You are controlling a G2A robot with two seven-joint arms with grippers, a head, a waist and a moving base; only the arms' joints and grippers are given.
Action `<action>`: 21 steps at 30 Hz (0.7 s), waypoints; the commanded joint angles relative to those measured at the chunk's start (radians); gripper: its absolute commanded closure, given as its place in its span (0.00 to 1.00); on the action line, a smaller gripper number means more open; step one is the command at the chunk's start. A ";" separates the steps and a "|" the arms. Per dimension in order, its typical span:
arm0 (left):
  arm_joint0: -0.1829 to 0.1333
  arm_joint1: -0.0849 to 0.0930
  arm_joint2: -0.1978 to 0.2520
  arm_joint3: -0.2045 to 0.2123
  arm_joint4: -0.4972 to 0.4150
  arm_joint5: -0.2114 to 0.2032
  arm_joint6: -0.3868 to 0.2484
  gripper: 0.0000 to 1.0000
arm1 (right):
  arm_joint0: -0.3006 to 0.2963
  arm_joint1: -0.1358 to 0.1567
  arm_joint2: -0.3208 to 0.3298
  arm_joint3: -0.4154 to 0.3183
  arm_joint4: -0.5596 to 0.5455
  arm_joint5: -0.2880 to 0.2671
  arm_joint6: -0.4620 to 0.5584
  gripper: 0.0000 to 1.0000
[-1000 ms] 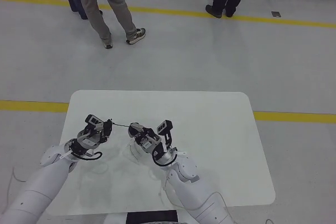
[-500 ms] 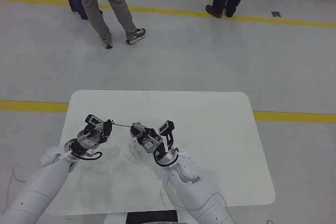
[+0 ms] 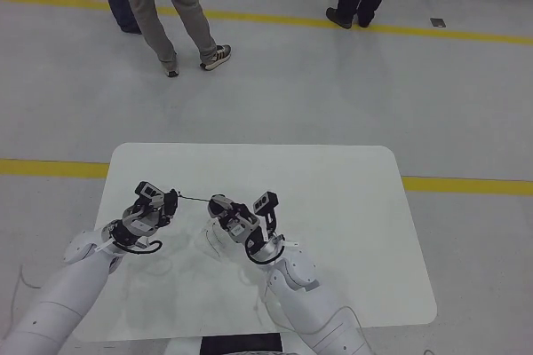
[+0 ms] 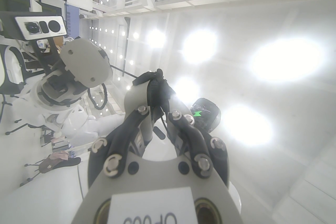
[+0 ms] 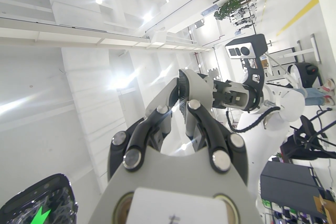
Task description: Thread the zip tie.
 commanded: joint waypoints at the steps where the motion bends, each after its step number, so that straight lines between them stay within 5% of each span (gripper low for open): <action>1: 0.000 0.000 0.000 0.000 0.000 0.000 0.000 1.00 | -0.001 0.001 0.001 -0.001 -0.001 0.000 -0.001 1.00; 21: 0.000 0.000 0.000 0.000 0.000 0.000 0.000 1.00 | -0.010 0.010 0.018 -0.009 0.004 -0.004 -0.008 1.00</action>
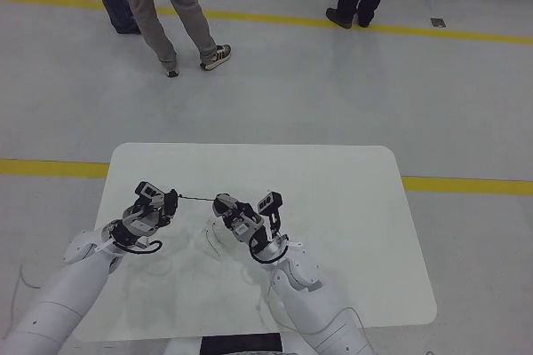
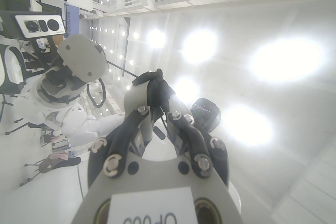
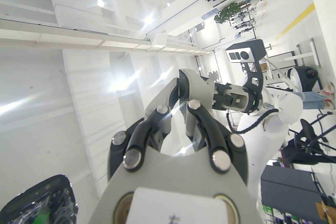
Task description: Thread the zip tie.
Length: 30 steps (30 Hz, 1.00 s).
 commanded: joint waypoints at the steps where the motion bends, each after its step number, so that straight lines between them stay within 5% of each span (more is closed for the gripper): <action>1: 0.000 0.000 0.000 0.000 0.000 0.000 0.000 1.00 | -0.001 0.001 0.001 0.001 0.002 -0.002 0.000 1.00; 20: 0.000 0.000 0.000 0.000 0.000 0.000 0.000 1.00 | -0.020 0.011 0.034 -0.005 0.011 -0.024 -0.004 1.00; 30: 0.000 0.000 0.000 0.000 0.000 0.000 0.000 1.00 | -0.084 0.040 0.147 -0.113 -0.095 -0.054 -0.053 1.00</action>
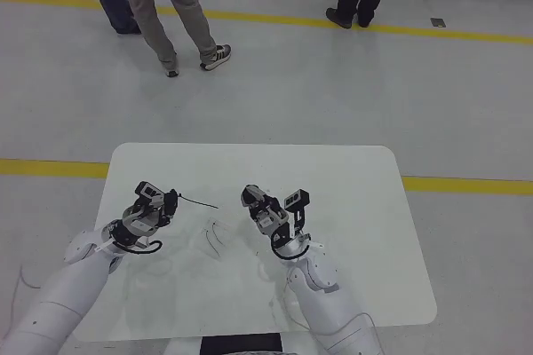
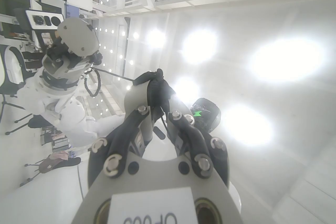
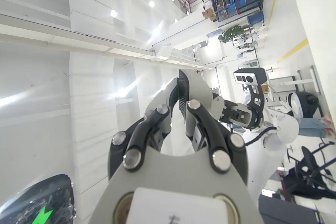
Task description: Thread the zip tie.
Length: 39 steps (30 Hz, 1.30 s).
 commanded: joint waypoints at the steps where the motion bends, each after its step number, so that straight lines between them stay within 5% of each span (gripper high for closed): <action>1: 0.000 0.000 0.000 0.000 0.000 0.000 0.000 1.00 | -0.018 0.010 0.025 -0.039 -0.084 -0.003 -0.005 0.95; 2: 0.000 0.000 0.000 0.000 0.000 0.000 0.000 1.00 | -0.020 0.011 0.031 -0.044 -0.107 -0.007 -0.017 0.00; 14: -0.001 0.000 0.000 -0.004 0.009 -0.002 0.014 1.00 | -0.018 0.014 0.038 -0.052 -0.166 -0.014 -0.040 0.00; 24: 0.045 0.034 -0.107 -0.107 0.266 -0.117 0.109 1.00 | -0.084 0.040 0.124 -0.169 -0.447 -0.030 -0.157 0.00; 26: 0.062 0.036 -0.114 -0.134 0.263 -0.110 0.112 1.00 | -0.093 0.042 0.126 -0.176 -0.472 -0.029 -0.167 0.00; 35: 0.064 0.037 -0.115 -0.137 0.266 -0.109 0.120 1.00 | -0.095 0.043 0.126 -0.176 -0.476 -0.030 -0.165 0.00; 39: 0.066 0.042 -0.131 -0.170 0.337 -0.129 0.157 1.00 | -0.093 0.046 0.132 -0.186 -0.587 -0.026 -0.214 0.00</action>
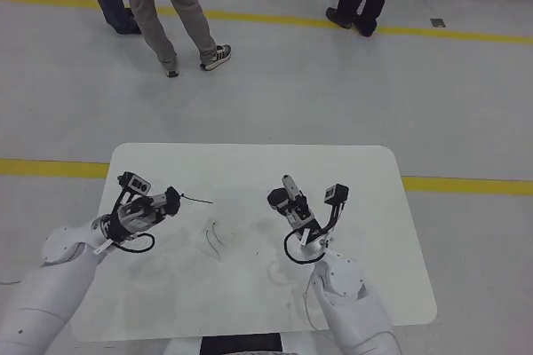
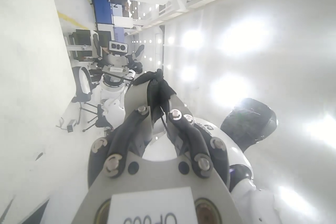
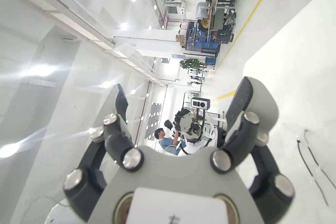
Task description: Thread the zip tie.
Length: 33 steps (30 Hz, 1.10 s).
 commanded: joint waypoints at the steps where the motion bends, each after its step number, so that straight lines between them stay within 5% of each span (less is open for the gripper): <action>1: 0.004 0.003 -0.012 -0.009 0.003 0.004 -0.006 1.00 | -0.003 0.002 0.003 -0.007 -0.063 -0.001 -0.029 0.00; 8: 0.007 0.010 -0.041 0.001 -0.052 0.096 -0.033 1.00 | -0.012 0.007 0.017 -0.033 -0.208 0.007 -0.115 0.00; 19: -0.007 0.018 -0.070 0.018 -0.064 0.167 -0.033 1.00 | -0.010 0.013 0.055 -0.047 -0.358 -0.007 -0.251 0.00; 33: -0.016 0.021 -0.072 0.017 -0.055 0.193 -0.038 1.00 | -0.008 0.014 0.067 -0.048 -0.400 -0.009 -0.301 0.00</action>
